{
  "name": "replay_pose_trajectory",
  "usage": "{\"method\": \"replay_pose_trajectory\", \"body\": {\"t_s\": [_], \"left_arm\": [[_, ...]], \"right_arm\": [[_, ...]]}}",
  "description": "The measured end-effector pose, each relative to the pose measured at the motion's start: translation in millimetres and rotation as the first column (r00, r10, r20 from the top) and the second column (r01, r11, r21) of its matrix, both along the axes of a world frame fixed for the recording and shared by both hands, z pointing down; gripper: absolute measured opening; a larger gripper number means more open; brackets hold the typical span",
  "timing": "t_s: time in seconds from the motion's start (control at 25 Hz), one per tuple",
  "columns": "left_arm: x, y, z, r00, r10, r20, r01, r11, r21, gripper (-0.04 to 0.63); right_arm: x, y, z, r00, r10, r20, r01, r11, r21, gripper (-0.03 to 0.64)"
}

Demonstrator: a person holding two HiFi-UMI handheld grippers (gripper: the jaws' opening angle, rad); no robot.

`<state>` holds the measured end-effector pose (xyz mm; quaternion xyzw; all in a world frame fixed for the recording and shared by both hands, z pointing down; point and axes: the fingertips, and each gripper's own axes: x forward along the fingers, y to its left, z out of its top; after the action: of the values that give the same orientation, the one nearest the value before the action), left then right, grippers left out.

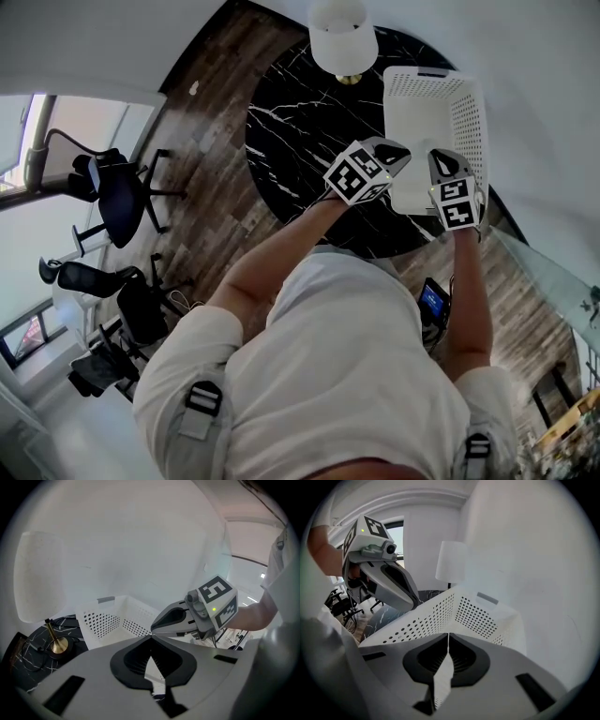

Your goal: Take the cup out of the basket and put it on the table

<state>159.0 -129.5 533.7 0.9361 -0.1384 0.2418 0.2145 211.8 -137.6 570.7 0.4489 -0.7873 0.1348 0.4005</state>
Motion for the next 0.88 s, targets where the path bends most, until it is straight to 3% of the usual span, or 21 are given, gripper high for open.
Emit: {"method": "replay_pose_trajectory", "body": {"t_s": [0.4,0.88], "left_arm": [[2.0,-8.0,9.7,0.999,0.028,0.017,-0.027,0.999,-0.035,0.006],[4.7,-14.6,15.2,0.997,0.05,0.054,-0.048,0.998,-0.04,0.005]], "right_arm": [[3.3,-7.4,37.5,0.998,-0.038,-0.045,0.033,0.994,-0.101,0.009],[-3.1,-2.6,70.7,0.992,-0.112,-0.054,0.095,0.964,-0.247,0.02]]}}
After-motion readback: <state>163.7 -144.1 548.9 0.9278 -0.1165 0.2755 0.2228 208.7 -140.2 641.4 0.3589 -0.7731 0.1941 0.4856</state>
